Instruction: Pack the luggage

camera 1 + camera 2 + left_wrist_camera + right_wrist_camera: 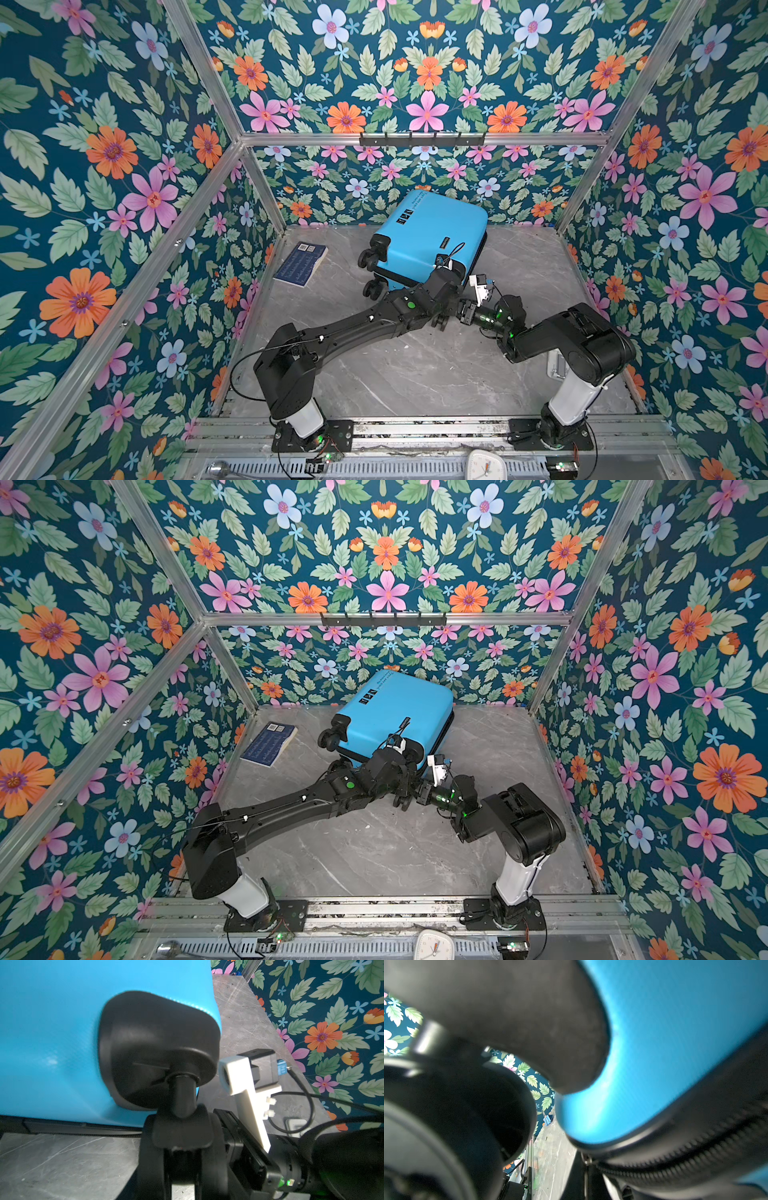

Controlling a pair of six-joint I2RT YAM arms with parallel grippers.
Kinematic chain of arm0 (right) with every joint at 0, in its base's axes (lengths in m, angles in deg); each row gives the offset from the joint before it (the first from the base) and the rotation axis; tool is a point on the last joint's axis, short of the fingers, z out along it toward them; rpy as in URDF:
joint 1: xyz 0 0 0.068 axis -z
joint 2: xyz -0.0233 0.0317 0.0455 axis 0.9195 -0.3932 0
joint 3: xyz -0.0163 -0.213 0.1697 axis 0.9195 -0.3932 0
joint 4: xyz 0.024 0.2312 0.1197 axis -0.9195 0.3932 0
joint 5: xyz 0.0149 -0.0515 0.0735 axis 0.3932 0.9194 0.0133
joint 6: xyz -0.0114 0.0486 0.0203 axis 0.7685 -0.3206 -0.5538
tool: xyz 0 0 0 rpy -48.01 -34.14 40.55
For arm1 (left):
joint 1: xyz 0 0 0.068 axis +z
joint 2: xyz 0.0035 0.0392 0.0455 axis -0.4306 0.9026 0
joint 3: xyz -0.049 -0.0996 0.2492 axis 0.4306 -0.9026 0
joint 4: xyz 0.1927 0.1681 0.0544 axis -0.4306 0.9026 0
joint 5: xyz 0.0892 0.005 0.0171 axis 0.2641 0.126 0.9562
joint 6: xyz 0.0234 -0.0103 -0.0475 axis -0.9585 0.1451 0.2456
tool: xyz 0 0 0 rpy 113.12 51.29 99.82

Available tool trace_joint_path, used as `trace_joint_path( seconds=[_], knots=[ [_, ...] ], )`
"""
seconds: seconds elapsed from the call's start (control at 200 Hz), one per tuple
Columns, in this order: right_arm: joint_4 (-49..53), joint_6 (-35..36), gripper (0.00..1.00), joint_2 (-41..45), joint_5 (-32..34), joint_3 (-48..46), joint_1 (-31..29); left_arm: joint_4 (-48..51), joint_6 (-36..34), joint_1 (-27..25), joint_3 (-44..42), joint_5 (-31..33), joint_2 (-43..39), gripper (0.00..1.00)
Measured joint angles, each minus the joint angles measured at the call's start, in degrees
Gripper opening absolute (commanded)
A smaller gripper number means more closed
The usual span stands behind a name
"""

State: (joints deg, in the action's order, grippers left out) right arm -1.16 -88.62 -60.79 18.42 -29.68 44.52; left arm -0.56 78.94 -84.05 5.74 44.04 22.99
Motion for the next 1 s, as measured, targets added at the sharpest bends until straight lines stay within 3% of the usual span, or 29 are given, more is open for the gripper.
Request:
trace_joint_path(
  seconds=[0.53,1.0],
  knots=[
    [-1.14,-2.36,0.0,4.85,3.06,-4.28,0.2,-0.5,-0.44,1.7,-3.96,-0.68,-3.93,0.0],
    [0.07,-5.14,0.0,7.17,2.86,-1.7,0.55,-0.55,-0.52,3.98,-7.45,-1.88,-8.59,0.0]
  ],
)
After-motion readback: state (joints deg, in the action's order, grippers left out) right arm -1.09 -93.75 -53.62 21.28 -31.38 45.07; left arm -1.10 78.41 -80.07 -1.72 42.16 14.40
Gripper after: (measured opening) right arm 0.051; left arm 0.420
